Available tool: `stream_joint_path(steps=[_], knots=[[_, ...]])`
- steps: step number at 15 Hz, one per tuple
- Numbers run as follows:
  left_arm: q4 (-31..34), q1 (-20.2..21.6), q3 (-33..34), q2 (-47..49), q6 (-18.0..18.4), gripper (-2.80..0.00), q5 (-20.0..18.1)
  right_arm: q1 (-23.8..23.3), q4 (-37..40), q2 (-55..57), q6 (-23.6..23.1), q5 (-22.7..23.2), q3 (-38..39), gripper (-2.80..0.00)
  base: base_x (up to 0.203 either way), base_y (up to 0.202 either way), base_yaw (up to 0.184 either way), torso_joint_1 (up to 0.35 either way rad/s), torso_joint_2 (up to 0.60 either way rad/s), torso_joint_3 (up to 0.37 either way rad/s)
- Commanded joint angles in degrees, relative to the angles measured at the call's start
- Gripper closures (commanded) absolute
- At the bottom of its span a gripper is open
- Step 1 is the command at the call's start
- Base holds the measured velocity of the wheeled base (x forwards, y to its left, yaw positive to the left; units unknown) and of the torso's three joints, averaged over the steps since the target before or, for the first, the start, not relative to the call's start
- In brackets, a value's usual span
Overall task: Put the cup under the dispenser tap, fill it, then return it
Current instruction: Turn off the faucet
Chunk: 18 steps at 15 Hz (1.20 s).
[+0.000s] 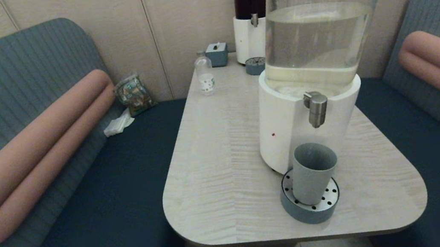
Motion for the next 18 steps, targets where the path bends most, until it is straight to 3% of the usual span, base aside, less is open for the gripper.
stream_joint_path(steps=[1,4,6,10,12,17,18], knots=[[0.0,0.0,0.1,0.0,0.0,0.0,0.0,0.9,0.3,-8.5,0.5,-5.0,1.4,0.0,0.0,0.0,0.0,0.0,0.0,0.0],[0.0,0.0,0.1,0.0,0.0,0.0,0.0,3.4,-5.3,-3.7,1.0,-4.6,-5.1,0.0,0.0,0.0,0.0,0.0,0.0,0.0],[0.0,0.0,0.1,0.0,0.0,0.0,0.0,4.1,-8.0,4.8,-0.5,0.2,-13.0,0.0,0.0,0.0,0.0,0.0,0.0,0.0],[0.0,0.0,0.1,0.1,0.0,0.0,0.0,7.6,-2.8,24.5,-7.4,5.1,-30.5,0.0,0.0,0.0,0.0,0.0,0.0,0.0],[0.0,0.0,0.1,0.1,0.0,0.0,0.0,11.8,2.7,34.5,-9.7,2.0,-38.7,0.0,0.0,0.0,0.0,0.0,0.0,0.0],[0.0,0.0,0.1,0.0,0.0,0.0,0.0,24.9,9.4,55.9,-12.8,-17.4,-57.7,0.0,0.0,0.0,0.0,0.0,0.0,0.0],[0.0,0.0,0.1,0.1,0.0,0.0,0.0,27.4,9.7,58.6,-12.9,-18.6,-62.4,0.0,0.0,0.0,0.0,0.0,0.0,0.0]])
